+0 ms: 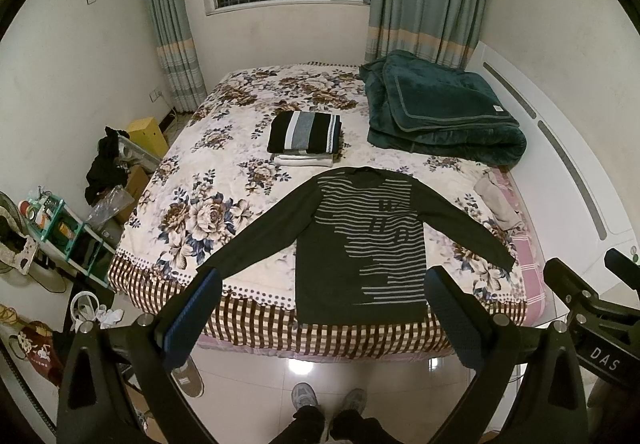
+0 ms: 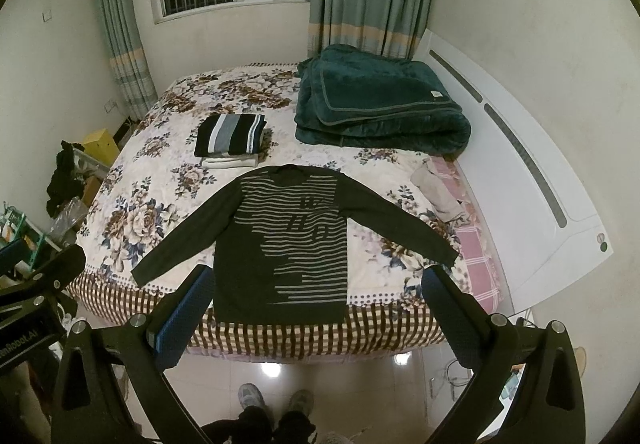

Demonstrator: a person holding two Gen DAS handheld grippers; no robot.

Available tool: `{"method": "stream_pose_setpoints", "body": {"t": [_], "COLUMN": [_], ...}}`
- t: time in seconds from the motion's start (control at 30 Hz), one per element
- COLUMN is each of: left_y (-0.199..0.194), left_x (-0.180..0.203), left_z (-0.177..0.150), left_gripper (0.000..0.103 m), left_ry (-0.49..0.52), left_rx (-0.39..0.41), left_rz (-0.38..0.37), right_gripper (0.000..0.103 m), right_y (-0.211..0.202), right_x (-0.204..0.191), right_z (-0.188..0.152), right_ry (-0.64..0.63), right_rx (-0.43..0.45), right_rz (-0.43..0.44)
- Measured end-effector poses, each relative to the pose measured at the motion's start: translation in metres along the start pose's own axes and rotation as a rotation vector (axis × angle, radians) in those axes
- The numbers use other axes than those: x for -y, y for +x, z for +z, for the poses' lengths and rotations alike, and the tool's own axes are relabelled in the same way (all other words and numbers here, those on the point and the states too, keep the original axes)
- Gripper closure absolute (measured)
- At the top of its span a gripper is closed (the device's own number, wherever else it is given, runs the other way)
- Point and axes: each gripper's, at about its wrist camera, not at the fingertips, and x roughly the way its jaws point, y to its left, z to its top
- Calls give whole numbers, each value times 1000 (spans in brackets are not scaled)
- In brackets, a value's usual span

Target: Fold small clothes

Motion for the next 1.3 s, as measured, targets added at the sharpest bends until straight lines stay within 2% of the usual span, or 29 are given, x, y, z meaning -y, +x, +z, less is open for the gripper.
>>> {"method": "stream_pose_setpoints", "body": {"t": [0.6, 0.8, 0.93, 1.03, 1.13, 1.3], "left_y": [3, 25, 59, 93, 139, 231], "left_x": [8, 16, 15, 11, 23, 54], "left_z": [0, 7, 12, 15, 20, 34], "left_gripper": [0, 0, 0, 0, 0, 0], "left_ry": [1, 18, 37, 65, 96, 137], "left_rx": [3, -3, 11, 24, 20, -35], "left_rz": [-1, 5, 20, 29, 53, 98], "right_gripper": [0, 0, 0, 0, 0, 0], "right_y": [10, 29, 68, 115, 176, 286], "right_x": [-2, 3, 23, 55, 102, 201], "right_z": [-7, -5, -7, -12, -21, -40], "right_ry": [8, 59, 164, 266, 368, 555], "right_rx": [2, -24, -75, -93, -134, -247], "right_rz": [-2, 11, 32, -28, -116, -183]}}
